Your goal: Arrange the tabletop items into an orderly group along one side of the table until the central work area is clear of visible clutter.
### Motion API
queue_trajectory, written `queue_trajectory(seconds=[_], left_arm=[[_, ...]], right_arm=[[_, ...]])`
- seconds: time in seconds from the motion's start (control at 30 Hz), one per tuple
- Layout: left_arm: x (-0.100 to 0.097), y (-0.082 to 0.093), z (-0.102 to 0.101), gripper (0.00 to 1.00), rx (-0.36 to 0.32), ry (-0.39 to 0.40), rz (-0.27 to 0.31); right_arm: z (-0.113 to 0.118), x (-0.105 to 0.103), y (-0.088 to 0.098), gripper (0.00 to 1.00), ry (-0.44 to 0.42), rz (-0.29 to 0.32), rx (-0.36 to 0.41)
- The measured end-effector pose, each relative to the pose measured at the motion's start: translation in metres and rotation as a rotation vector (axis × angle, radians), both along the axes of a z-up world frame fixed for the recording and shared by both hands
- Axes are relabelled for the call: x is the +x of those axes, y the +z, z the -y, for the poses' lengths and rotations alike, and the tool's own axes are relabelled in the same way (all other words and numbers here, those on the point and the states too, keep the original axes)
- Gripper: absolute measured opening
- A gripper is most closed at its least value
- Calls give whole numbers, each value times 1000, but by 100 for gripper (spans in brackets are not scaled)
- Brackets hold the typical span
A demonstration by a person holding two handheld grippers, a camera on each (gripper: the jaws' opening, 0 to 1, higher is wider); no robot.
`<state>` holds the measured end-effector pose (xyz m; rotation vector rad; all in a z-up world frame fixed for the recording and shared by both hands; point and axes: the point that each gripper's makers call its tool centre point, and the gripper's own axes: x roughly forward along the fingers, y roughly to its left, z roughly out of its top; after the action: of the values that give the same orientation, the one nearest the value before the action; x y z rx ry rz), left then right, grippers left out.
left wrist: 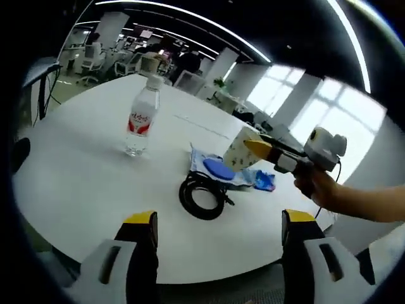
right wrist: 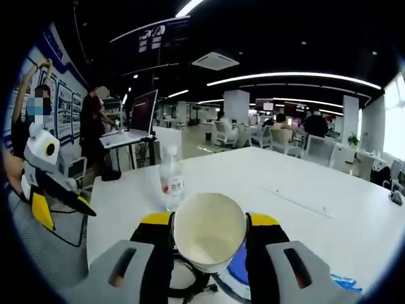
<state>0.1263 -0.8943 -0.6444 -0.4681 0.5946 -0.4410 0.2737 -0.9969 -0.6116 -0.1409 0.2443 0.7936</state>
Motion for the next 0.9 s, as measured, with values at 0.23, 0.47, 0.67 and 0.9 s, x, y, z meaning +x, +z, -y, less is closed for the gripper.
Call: queue_trajectory(seconds=[0.23, 0.47, 0.67, 0.9], left_arm=[[0, 11, -8, 76, -42, 15, 23], [1, 20, -18, 78, -70, 36, 56], [2, 25, -22, 79, -65, 39, 73], [3, 25, -31, 79, -112, 67, 65]], right_arm=[[-31, 22, -2, 41, 2, -26, 31], [-54, 37, -8, 41, 10, -46, 46], [-78, 49, -27, 41, 23, -83, 41], [-102, 71, -50, 42, 12, -118, 33]])
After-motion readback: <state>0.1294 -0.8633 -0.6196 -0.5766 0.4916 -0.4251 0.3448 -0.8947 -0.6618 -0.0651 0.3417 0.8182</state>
